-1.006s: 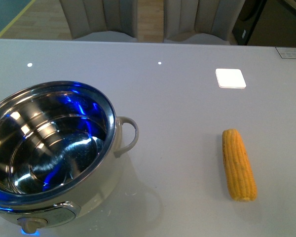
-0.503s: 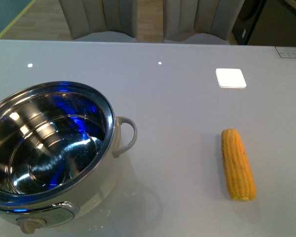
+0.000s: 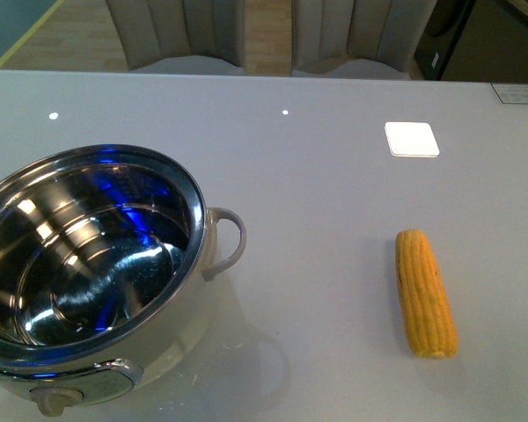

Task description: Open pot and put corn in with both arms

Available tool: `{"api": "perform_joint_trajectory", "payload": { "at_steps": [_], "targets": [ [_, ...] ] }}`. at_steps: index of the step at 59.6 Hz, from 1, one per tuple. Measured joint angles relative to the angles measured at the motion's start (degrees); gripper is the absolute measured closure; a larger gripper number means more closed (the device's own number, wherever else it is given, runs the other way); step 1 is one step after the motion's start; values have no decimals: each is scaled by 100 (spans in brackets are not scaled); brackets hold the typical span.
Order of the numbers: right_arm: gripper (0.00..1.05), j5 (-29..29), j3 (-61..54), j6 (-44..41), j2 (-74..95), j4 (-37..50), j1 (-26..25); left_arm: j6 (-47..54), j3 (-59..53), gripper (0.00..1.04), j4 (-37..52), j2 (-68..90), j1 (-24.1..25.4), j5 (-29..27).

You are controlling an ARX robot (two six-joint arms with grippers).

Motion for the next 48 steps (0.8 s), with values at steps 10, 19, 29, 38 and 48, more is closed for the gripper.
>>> {"api": "perform_joint_trajectory", "payload": {
  "at_steps": [10, 19, 29, 38, 48],
  "targets": [
    [9, 0, 0, -2, 0, -2, 0, -269, -656, 7, 116, -848, 2, 184],
    [9, 0, 0, 0, 0, 0, 0, -444, -1331, 7, 256, -1596, 33, 505],
    [9, 0, 0, 0, 0, 0, 0, -634, -2131, 7, 278, -2288, 168, 896],
    [9, 0, 0, -2, 0, -2, 0, -815, -2710, 7, 227, -2555, 391, 1241],
    [9, 0, 0, 0, 0, 0, 0, -815, -3010, 7, 203, -2586, 555, 1493]
  ]
}}
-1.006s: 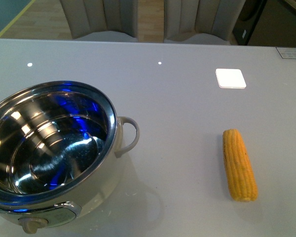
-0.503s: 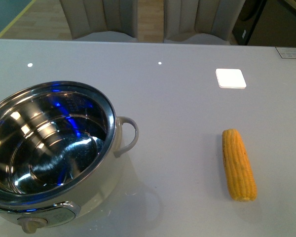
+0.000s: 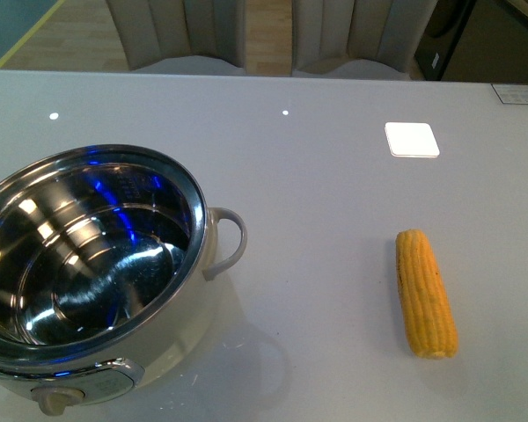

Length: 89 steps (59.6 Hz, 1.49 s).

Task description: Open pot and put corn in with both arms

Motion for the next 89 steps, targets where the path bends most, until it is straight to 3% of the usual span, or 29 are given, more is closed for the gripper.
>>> {"api": "perform_joint_trajectory", "payload": {
  "at_steps": [25, 33, 56, 83, 85, 89],
  "targets": [
    [9, 0, 0, -2, 0, 0, 0, 79, -7, 8, 26, 20, -13, -120],
    [9, -2, 0, -2, 0, 0, 0, 575, -289, 33, -1123, -997, -562, -1102],
    [9, 0, 0, 0, -2, -2, 0, 789, -426, 102, -4507, -4706, -2310, -2809],
    [9, 0, 0, 0, -2, -2, 0, 802, -426, 101, -6026, -6341, -3425, -3871],
    [9, 0, 0, -2, -2, -2, 0, 800, -426, 101, -6151, -6446, -3672, -4282],
    [9, -2, 0, 0, -2, -2, 0, 802, -426, 101, -6273, -6585, -3998, -4468]
  ]
}}
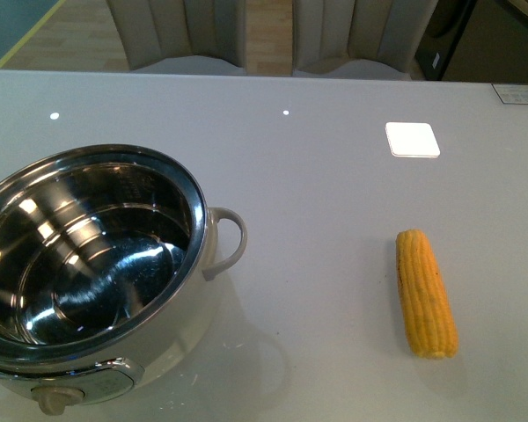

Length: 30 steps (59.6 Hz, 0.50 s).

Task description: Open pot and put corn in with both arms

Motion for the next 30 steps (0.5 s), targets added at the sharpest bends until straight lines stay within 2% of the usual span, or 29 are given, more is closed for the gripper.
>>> {"api": "perform_joint_trajectory", "payload": {
  "at_steps": [18, 23, 30],
  "targets": [
    [9, 2, 0, 0, 0, 0, 0, 9, 0, 101, -466, -472, -131, -87],
    [9, 4, 0, 0, 0, 0, 0, 11, 0, 101, -1276, -1082, -133, -87],
    [9, 2, 0, 0, 0, 0, 0, 11, 0, 101, -1464, -1429, -133, -87]
  ]
}}
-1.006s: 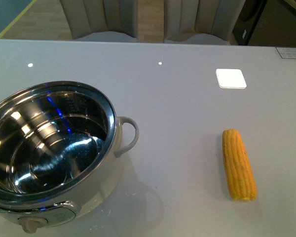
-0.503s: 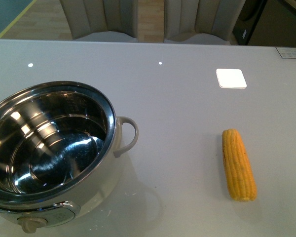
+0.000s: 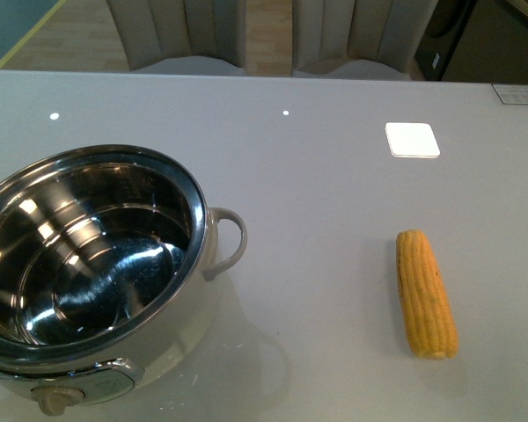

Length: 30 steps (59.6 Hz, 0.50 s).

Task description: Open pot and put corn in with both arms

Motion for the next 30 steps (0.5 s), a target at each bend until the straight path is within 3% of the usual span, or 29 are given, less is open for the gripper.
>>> {"api": "perform_joint_trajectory", "payload": {
  "at_steps": [9, 30],
  "targets": [
    [9, 0, 0, 0, 0, 0, 0, -7, 0, 101, -17, -26, 0, 0],
    [9, 0, 0, -2, 0, 0, 0, 0, 0, 31, -17, -26, 0, 0]
  ]
}}
